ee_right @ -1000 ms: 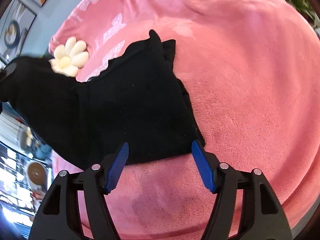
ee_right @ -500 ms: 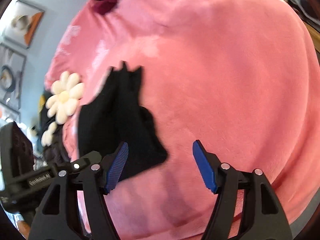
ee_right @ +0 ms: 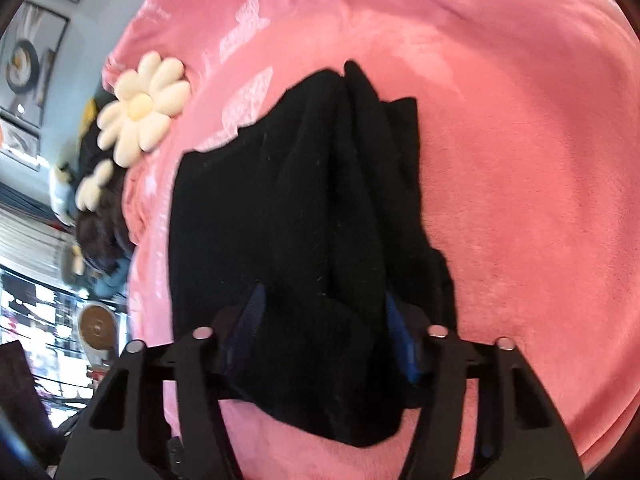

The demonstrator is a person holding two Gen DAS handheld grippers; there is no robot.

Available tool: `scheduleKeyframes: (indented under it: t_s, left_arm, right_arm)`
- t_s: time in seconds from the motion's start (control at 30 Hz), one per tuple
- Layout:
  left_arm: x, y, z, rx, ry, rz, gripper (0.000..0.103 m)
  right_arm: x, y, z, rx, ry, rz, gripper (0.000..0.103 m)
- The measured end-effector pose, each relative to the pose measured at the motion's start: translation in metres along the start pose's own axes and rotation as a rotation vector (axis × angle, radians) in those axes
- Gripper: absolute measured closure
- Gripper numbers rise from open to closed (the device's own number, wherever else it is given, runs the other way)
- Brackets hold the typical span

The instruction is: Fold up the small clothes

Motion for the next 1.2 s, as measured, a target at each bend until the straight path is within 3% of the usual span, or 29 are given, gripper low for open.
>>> scheduleKeyframes:
  t_s: [0.03, 0.2, 0.23, 0.3, 0.37, 0.5, 0.57, 0.67, 0.8, 0.93, 0.97, 1.13, 1.2]
  left_arm:
    - [0.0, 0.006, 0.0, -0.004, 0.006, 0.004, 0.041]
    - [0.005, 0.023, -0.003, -0.015, 0.023, 0.032, 0.041]
    - [0.006, 0.026, -0.004, -0.017, 0.028, 0.033, 0.041]
    - [0.009, 0.029, -0.004, -0.025, 0.034, 0.034, 0.041]
    - [0.013, 0.031, -0.005, -0.03, 0.044, 0.034, 0.041]
    - [0.017, 0.029, -0.008, -0.019, 0.052, 0.046, 0.041]
    - [0.02, 0.031, -0.009, -0.021, 0.059, 0.053, 0.041]
    - [0.025, 0.033, -0.009, -0.045, 0.081, 0.047, 0.041]
    - [0.025, 0.031, -0.009, -0.044, 0.072, 0.04, 0.041]
    - [0.025, 0.032, -0.008, -0.043, 0.074, 0.043, 0.041]
    - [0.024, 0.033, -0.006, -0.049, 0.077, 0.031, 0.041]
    - [0.016, 0.044, 0.012, -0.104, 0.066, -0.069, 0.038]
    - [0.017, 0.045, 0.029, -0.149, 0.063, -0.122, 0.038]
  right_arm:
    - [-0.003, 0.009, 0.004, -0.043, -0.001, -0.022, 0.091]
    - [-0.063, 0.035, 0.024, -0.126, -0.172, -0.067, 0.092]
    - [-0.066, 0.029, 0.022, -0.114, -0.181, -0.088, 0.092]
    - [-0.046, 0.012, 0.013, -0.105, -0.108, -0.158, 0.09]
    - [-0.001, -0.014, -0.009, -0.09, 0.07, -0.185, 0.085]
    - [-0.037, -0.009, -0.004, -0.083, -0.058, -0.183, 0.084]
    - [-0.064, -0.001, 0.01, -0.09, -0.14, -0.173, 0.084]
    - [-0.078, 0.012, 0.034, -0.134, -0.189, -0.143, 0.084]
    - [-0.052, 0.021, 0.059, -0.198, -0.156, -0.099, 0.084]
    - [0.023, -0.009, 0.064, -0.209, 0.025, -0.226, 0.089]
    - [0.029, -0.018, 0.065, -0.19, 0.03, -0.214, 0.089]
    - [-0.03, -0.015, 0.063, -0.114, -0.111, -0.16, 0.081]
    - [-0.047, -0.011, 0.046, -0.12, -0.15, -0.157, 0.068]
Point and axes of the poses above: each gripper's, at about its wrist camera, not at the fingertips, and x roughly the way its jaws point, y to its left, z to its top, the point moved 1 cm from there along x, roughly the way its jaws point, and after that the axes turned 15 degrees about -x, right-handed, at the moved point
